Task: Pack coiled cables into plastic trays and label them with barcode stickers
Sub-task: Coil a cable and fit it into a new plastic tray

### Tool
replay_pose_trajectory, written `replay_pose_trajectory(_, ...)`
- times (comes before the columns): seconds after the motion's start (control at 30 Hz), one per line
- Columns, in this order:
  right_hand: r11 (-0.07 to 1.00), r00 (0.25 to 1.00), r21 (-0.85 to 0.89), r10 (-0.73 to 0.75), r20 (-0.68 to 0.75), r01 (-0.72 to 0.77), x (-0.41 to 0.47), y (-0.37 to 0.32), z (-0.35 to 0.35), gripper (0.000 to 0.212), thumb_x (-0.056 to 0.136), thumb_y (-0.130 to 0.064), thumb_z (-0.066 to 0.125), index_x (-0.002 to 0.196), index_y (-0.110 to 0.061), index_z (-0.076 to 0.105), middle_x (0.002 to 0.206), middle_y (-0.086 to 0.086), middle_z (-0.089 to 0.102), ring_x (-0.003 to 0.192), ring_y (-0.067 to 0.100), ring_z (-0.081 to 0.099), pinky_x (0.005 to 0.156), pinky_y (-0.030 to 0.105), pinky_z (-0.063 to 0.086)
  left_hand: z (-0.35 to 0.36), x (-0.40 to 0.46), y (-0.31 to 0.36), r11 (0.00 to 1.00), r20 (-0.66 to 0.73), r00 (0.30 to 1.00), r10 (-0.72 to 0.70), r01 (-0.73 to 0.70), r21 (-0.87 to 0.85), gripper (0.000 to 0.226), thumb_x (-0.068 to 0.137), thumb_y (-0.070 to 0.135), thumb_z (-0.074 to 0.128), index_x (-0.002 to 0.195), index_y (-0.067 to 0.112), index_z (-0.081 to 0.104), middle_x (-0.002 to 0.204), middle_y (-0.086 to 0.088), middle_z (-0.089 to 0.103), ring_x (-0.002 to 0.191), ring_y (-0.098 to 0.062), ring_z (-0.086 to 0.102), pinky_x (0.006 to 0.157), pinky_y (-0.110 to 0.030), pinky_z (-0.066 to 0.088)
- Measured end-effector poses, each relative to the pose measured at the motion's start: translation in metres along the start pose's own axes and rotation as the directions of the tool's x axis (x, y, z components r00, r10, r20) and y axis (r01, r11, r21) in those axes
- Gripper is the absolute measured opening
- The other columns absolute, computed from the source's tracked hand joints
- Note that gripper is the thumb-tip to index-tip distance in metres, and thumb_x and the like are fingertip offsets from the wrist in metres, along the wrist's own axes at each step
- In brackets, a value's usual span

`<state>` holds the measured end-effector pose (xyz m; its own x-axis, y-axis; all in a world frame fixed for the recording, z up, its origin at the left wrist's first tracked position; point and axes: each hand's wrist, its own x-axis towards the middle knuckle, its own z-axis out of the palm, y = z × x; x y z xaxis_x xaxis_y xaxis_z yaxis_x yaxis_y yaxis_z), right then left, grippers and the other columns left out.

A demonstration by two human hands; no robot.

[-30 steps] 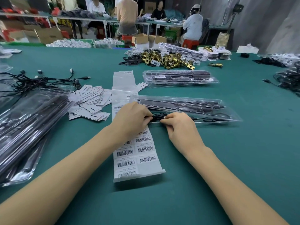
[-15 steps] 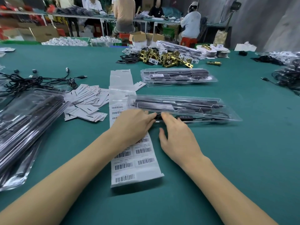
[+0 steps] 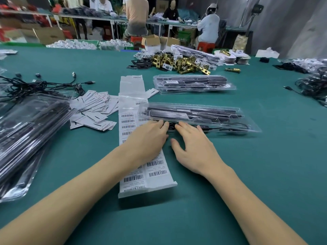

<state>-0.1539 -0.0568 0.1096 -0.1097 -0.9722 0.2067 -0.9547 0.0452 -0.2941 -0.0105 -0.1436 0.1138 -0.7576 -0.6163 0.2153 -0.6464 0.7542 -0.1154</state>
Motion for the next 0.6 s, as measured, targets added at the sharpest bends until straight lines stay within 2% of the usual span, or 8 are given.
replay_pose_trajectory(0.07, 1.000, 1.000, 0.026, 0.000, -0.003, 0.000, 0.002, 0.002, -0.001, 0.059, 0.100, -0.041, 0.044, 0.154, -0.016, 0.037, 0.163, -0.002, 0.029, 0.151, 0.008, 0.018, 0.124, 0.030, -0.002, -0.003, -0.001, 0.002, 0.998, -0.020, 1.000, 0.023, -0.022, 0.057, 0.048, 0.107, 0.031, 0.025, 0.144, 0.005, 0.040, 0.135, -0.007, 0.055, 0.122, -0.026, 0.048, 0.106, -0.034, 0.034)
replay_pose_trajectory(0.13, 1.000, 1.000, 0.030, -0.007, 0.007, 0.007, 0.003, 0.003, -0.002, 0.060, 0.100, -0.040, 0.045, 0.154, -0.016, 0.036, 0.163, -0.002, 0.029, 0.151, 0.007, 0.017, 0.124, 0.030, -0.003, -0.005, -0.002, 0.003, 0.999, 0.001, 1.000, 0.006, -0.006, 0.042, 0.049, 0.106, 0.034, 0.023, 0.141, 0.005, 0.043, 0.133, -0.008, 0.057, 0.119, -0.027, 0.049, 0.105, -0.036, 0.036)
replay_pose_trajectory(0.3, 0.999, 0.999, 0.017, -0.035, 0.038, 0.035, 0.003, 0.005, -0.003, 0.059, 0.100, -0.035, 0.042, 0.156, -0.015, 0.033, 0.165, -0.002, 0.025, 0.152, 0.008, 0.013, 0.123, 0.031, -0.004, -0.005, -0.005, 0.010, 0.994, 0.060, 0.998, 0.013, -0.007, -0.105, 0.058, 0.106, 0.039, 0.024, 0.153, 0.005, 0.027, 0.153, -0.017, 0.036, 0.133, -0.031, 0.043, 0.112, -0.036, 0.030)
replay_pose_trajectory(0.37, 0.999, 0.998, 0.009, -0.044, 0.039, 0.043, 0.003, 0.005, -0.003, 0.059, 0.100, -0.033, 0.043, 0.155, -0.015, 0.034, 0.164, -0.002, 0.027, 0.152, 0.009, 0.014, 0.123, 0.031, -0.002, -0.007, -0.008, 0.008, 0.990, 0.050, 0.998, 0.039, -0.032, -0.136, 0.057, 0.106, 0.039, 0.026, 0.153, 0.007, 0.028, 0.156, -0.015, 0.030, 0.135, -0.031, 0.040, 0.113, -0.038, 0.031)
replay_pose_trajectory(0.47, 0.998, 0.998, 0.035, -0.052, 0.031, 0.051, 0.003, 0.008, -0.006, 0.057, 0.097, -0.029, 0.048, 0.152, -0.017, 0.039, 0.160, -0.003, 0.034, 0.149, 0.009, 0.021, 0.124, 0.031, 0.003, -0.008, -0.011, 0.010, 0.996, 0.048, 0.997, 0.057, -0.054, -0.066, 0.059, 0.106, 0.041, 0.025, 0.153, 0.005, 0.026, 0.151, -0.016, 0.036, 0.136, -0.033, 0.037, 0.114, -0.039, 0.027)
replay_pose_trajectory(0.6, 0.995, 0.997, 0.079, -0.062, 0.041, 0.058, 0.002, 0.011, -0.009, 0.057, 0.093, -0.022, 0.051, 0.150, -0.019, 0.041, 0.155, -0.005, 0.040, 0.145, 0.008, 0.024, 0.124, 0.033, 0.005, -0.003, -0.013, 0.024, 0.999, 0.113, 0.993, -0.017, 0.013, 0.040, 0.067, 0.104, 0.042, 0.019, 0.156, 0.000, 0.010, 0.161, -0.023, 0.017, 0.148, -0.040, 0.015, 0.120, -0.048, 0.017)
